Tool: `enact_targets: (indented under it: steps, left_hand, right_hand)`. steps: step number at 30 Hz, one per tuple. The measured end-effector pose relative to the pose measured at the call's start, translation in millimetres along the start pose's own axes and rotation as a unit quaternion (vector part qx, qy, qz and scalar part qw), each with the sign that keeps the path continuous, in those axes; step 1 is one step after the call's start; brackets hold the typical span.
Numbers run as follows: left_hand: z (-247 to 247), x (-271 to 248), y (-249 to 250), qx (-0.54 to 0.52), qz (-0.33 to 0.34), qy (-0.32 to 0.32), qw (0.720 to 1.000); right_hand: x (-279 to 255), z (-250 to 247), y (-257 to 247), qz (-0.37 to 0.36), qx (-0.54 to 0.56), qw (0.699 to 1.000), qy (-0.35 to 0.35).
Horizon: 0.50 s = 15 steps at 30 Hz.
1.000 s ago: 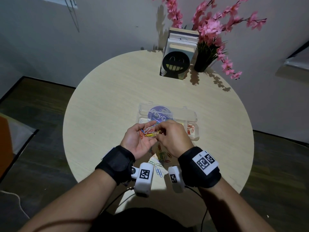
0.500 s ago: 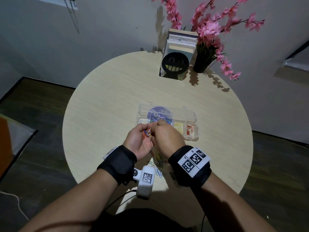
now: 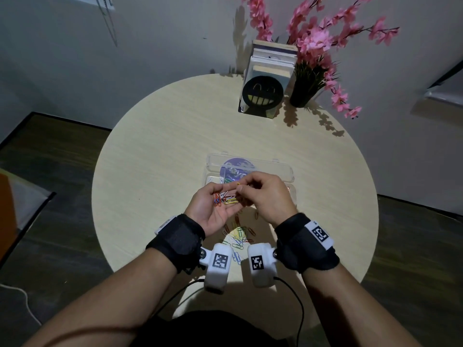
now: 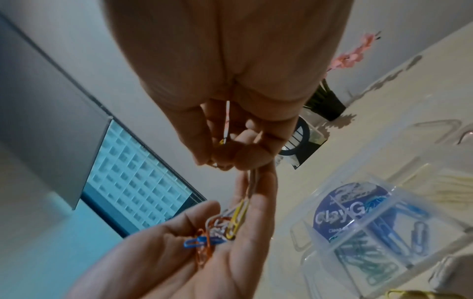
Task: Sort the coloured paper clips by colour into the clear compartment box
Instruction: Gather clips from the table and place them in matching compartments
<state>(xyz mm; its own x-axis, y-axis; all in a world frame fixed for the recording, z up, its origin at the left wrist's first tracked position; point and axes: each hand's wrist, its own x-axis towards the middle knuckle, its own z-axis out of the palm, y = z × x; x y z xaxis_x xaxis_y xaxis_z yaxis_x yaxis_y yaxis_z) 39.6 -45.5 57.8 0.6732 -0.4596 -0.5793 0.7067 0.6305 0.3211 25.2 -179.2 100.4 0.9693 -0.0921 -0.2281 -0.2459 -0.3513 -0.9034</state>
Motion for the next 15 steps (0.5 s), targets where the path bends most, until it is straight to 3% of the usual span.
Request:
enact_targets:
  steps: [4, 7, 11, 15]
  left_hand:
    - [-1, 1, 3, 0.02, -0.004, 0.02, 1.0]
    - [-6, 3, 6, 0.004, -0.005, 0.025, 1.0]
    - [-9, 6, 10, -0.008, -0.003, 0.028, 1.0]
    - [-9, 8, 10, -0.009, 0.002, 0.029, 1.0]
  right_hand:
    - [6, -17, 2, 0.013, 0.037, 0.999, 0.017]
    - [19, -38, 12, 0.03, 0.013, 0.997, 0.069]
    - [42, -60, 33, 0.068, -0.135, 0.983, 0.106]
    - [57, -57, 52, 0.088, -0.265, 0.958, 0.057]
